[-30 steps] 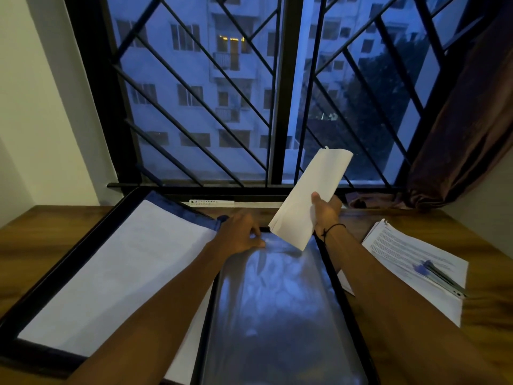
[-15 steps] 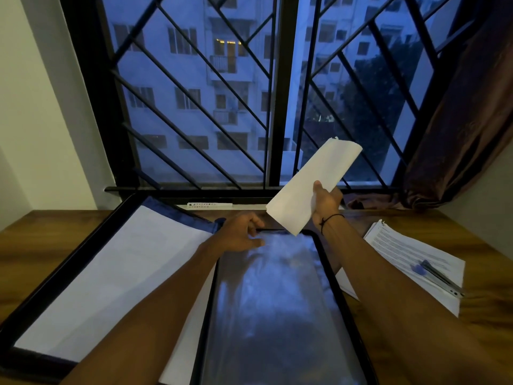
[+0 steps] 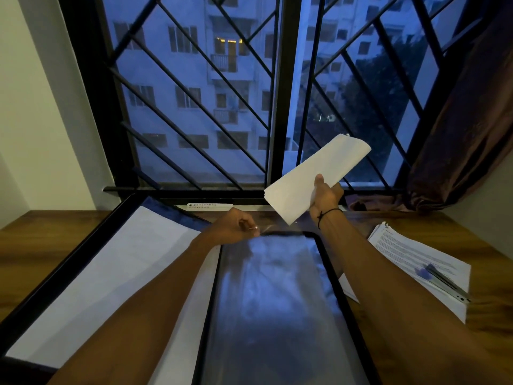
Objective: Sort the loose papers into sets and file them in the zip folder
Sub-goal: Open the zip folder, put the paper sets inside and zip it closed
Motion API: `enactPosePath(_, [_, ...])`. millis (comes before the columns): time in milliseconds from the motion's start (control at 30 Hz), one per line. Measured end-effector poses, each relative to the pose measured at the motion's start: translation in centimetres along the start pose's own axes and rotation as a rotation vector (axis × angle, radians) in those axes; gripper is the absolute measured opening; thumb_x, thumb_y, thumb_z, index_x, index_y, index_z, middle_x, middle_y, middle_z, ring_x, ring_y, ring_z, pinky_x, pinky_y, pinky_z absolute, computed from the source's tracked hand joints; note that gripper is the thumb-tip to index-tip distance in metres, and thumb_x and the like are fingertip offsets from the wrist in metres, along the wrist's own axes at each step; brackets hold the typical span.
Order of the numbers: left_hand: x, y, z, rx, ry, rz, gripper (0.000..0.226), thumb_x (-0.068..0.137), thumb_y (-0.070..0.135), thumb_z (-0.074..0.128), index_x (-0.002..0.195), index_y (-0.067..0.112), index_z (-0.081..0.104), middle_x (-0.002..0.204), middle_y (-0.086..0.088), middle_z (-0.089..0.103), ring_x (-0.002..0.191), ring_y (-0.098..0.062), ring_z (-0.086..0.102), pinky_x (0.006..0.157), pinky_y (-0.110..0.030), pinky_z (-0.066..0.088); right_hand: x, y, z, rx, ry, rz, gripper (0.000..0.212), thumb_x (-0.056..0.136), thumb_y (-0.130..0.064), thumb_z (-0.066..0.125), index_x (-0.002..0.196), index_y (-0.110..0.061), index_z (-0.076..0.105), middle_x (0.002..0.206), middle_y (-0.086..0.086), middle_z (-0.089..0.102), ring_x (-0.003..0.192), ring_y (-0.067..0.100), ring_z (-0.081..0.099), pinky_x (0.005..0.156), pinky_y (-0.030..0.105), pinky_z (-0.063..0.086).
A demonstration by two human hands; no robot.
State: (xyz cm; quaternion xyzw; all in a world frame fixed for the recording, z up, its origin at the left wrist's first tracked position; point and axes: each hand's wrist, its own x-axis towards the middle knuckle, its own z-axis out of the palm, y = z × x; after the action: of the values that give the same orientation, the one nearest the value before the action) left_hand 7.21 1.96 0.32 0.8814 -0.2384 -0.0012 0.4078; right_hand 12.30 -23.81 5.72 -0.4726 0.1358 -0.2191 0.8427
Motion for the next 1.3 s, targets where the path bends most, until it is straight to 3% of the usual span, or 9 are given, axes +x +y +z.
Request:
enactPosePath(100, [0.5, 0.0, 0.5, -0.008, 0.030, 0.023, 0.013, 0.081, 0.024, 0.087, 0.088, 0.015, 0.080, 0.086, 0.000, 0.079, 0.083, -0.016, 0.074, 0.080, -0.039, 0.061, -0.2, 0.6, 1.5, 0.038, 0.037, -0.019, 0.040, 0.095, -0.004, 0.067, 0.134, -0.002, 0.058, 0.127, 0.013, 0.067, 0.109, 0.032, 0.067, 0.096, 0.052, 0.056])
enactPosePath(267, [0.6, -0.2, 0.7, -0.046, 0.079, -0.013, 0.016, 0.075, 0.021, 0.092, 0.082, 0.011, 0.082, 0.079, -0.002, 0.079, 0.070, -0.005, 0.070, 0.066, -0.019, 0.053, -1.0, 2.9, 3.2, -0.015, 0.030, 0.021, 0.041, 0.095, -0.005, 0.068, 0.135, -0.001, 0.058, 0.128, 0.014, 0.066, 0.103, 0.027, 0.065, 0.096, 0.048, 0.056])
enactPosePath(433, [0.2, -0.2, 0.2, -0.085, 0.115, -0.005, 0.017, 0.069, 0.016, 0.095, 0.080, 0.019, 0.082, 0.079, 0.002, 0.079, 0.075, -0.010, 0.074, 0.074, -0.023, 0.058, -1.2, 4.7, 3.0, -0.137, -0.047, 0.081, 0.043, 0.093, -0.004, 0.069, 0.134, 0.001, 0.057, 0.129, 0.017, 0.065, 0.111, 0.034, 0.065, 0.099, 0.053, 0.054])
enactPosePath(567, [0.2, -0.1, 0.1, -0.061, 0.135, -0.009, 0.016, 0.071, 0.017, 0.094, 0.081, 0.011, 0.082, 0.076, 0.002, 0.077, 0.068, -0.002, 0.069, 0.067, -0.014, 0.053, -0.7, 5.2, 2.7, -0.328, -0.115, 0.113, 0.044, 0.088, -0.008, 0.077, 0.127, 0.002, 0.061, 0.126, 0.019, 0.067, 0.111, 0.038, 0.066, 0.098, 0.056, 0.054])
enactPosePath(800, [0.3, -0.2, -0.3, -0.080, 0.121, -0.013, 0.018, 0.075, 0.011, 0.091, 0.089, 0.004, 0.083, 0.085, -0.009, 0.079, 0.079, -0.016, 0.073, 0.077, -0.032, 0.059, -0.3, 3.9, 2.5, -0.405, -0.189, 0.164, 0.049, 0.085, -0.008, 0.081, 0.128, 0.000, 0.060, 0.123, 0.017, 0.068, 0.107, 0.038, 0.067, 0.093, 0.057, 0.056])
enactPosePath(967, [0.0, 0.0, -0.4, -0.153, 0.120, -0.011, 0.014, 0.075, 0.011, 0.090, 0.087, 0.012, 0.083, 0.084, -0.003, 0.079, 0.079, -0.010, 0.073, 0.076, -0.021, 0.058, -1.0, 3.4, 1.9, -0.459, -0.263, 0.210, 0.049, 0.086, 0.001, 0.077, 0.130, 0.004, 0.056, 0.125, 0.019, 0.066, 0.110, 0.040, 0.066, 0.093, 0.061, 0.055])
enactPosePath(1067, [0.0, 0.0, -0.4, -0.213, 0.131, -0.038, 0.013, 0.077, 0.013, 0.090, 0.085, 0.008, 0.082, 0.087, -0.010, 0.078, 0.083, -0.014, 0.072, 0.080, -0.029, 0.060, -1.2, 3.1, 1.6, -0.533, -0.310, 0.232, 0.046, 0.085, 0.001, 0.077, 0.127, 0.006, 0.059, 0.124, 0.020, 0.067, 0.111, 0.040, 0.066, 0.093, 0.059, 0.055])
enactPosePath(1167, [0.2, 0.1, -0.5, -0.296, 0.154, -0.082, 0.010, 0.077, 0.015, 0.089, 0.081, 0.012, 0.080, 0.091, -0.012, 0.077, 0.091, -0.023, 0.074, 0.088, -0.038, 0.060, -1.6, 2.8, 1.4, -0.586, -0.404, 0.262, 0.048, 0.085, -0.002, 0.078, 0.127, 0.008, 0.059, 0.123, 0.021, 0.068, 0.108, 0.039, 0.067, 0.091, 0.056, 0.057])
enactPosePath(1300, [0.4, 0.5, -0.6, -0.386, 0.115, -0.093, 0.007, 0.080, 0.011, 0.086, 0.084, 0.011, 0.080, 0.093, -0.008, 0.078, 0.095, -0.024, 0.075, 0.089, -0.036, 0.061, -2.2, 2.3, 0.6, -0.678, -0.595, 0.329, 0.054, 0.082, -0.008, 0.082, 0.129, 0.006, 0.060, 0.123, 0.022, 0.069, 0.114, 0.039, 0.066, 0.097, 0.061, 0.053])
